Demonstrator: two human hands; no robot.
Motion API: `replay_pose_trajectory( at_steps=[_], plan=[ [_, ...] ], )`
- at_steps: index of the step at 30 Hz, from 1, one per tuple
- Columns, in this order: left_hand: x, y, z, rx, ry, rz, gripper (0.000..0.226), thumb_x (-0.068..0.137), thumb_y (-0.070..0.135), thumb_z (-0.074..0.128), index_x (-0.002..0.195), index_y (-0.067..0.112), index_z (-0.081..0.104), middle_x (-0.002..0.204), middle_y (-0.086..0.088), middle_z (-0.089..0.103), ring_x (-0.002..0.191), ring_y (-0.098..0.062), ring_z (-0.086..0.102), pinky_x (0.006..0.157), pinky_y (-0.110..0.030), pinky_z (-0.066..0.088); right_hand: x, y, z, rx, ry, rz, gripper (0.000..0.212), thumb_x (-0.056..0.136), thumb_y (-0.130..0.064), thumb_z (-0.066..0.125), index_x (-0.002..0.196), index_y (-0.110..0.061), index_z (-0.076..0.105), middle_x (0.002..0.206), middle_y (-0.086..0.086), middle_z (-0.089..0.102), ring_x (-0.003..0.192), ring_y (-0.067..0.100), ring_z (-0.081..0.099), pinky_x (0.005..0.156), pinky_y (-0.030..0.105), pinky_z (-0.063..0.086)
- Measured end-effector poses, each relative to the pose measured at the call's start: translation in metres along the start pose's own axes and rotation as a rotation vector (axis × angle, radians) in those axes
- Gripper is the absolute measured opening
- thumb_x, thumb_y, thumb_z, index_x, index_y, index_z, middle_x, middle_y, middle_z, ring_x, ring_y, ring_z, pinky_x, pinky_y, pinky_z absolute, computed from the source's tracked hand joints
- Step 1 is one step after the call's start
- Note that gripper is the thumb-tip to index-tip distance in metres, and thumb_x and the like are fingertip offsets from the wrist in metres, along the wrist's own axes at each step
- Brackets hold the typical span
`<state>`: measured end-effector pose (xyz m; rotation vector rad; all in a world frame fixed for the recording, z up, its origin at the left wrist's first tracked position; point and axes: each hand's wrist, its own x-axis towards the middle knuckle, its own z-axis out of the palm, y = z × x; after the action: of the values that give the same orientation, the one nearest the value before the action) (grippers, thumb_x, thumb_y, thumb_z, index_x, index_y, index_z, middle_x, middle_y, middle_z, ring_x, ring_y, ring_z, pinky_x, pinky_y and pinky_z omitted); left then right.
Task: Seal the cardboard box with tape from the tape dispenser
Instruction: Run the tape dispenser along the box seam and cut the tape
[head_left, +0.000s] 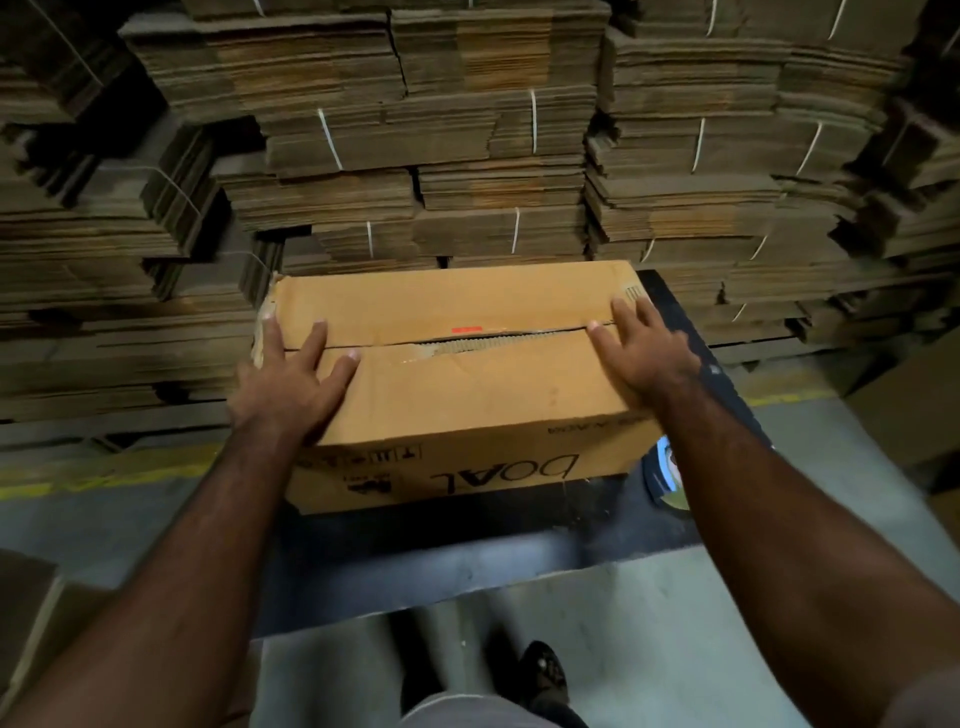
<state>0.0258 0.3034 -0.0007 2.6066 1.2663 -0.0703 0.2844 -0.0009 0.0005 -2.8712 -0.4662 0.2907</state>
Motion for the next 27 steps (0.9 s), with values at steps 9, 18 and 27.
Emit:
replay_pose_trajectory(
  at_steps=[9, 18, 27],
  plan=[
    [-0.033, 0.031, 0.011, 0.018, -0.002, -0.050, 0.073, 0.085, 0.083, 0.017, 0.150, 0.054, 0.001, 0.164, 0.005, -0.013, 0.138, -0.048, 0.023, 0.093, -0.059, 0.045, 0.000, 0.040, -0.008, -0.011, 0.070, -0.057, 0.078, 0.086, -0.084, 0.018, 0.154, -0.047, 0.011, 0.166, -0.008, 0.009, 0.143, 0.046, 0.023, 0.105, 0.066, 0.029],
    [-0.042, 0.058, 0.024, 0.195, 0.142, -0.016, 0.076, 0.091, 0.074, 0.015, 0.155, 0.034, 0.017, 0.165, -0.005, 0.004, 0.147, -0.037, 0.009, 0.108, -0.073, 0.016, 0.013, 0.061, -0.016, 0.163, 0.017, -0.124, 0.073, 0.091, -0.074, 0.037, 0.154, -0.040, 0.025, 0.165, -0.007, 0.015, 0.144, 0.034, 0.026, 0.108, 0.055, 0.029],
    [-0.076, 0.199, 0.064, 0.093, 0.019, 0.648, 0.123, 0.069, 0.097, 0.012, 0.157, 0.011, 0.006, 0.165, -0.006, -0.005, 0.151, -0.017, -0.004, 0.121, -0.040, -0.006, -0.023, 0.195, 0.059, 0.337, -0.093, 0.127, 0.020, 0.090, -0.024, 0.061, 0.105, -0.011, 0.059, 0.108, 0.019, 0.068, 0.105, 0.038, 0.062, 0.086, 0.038, 0.048]
  ],
)
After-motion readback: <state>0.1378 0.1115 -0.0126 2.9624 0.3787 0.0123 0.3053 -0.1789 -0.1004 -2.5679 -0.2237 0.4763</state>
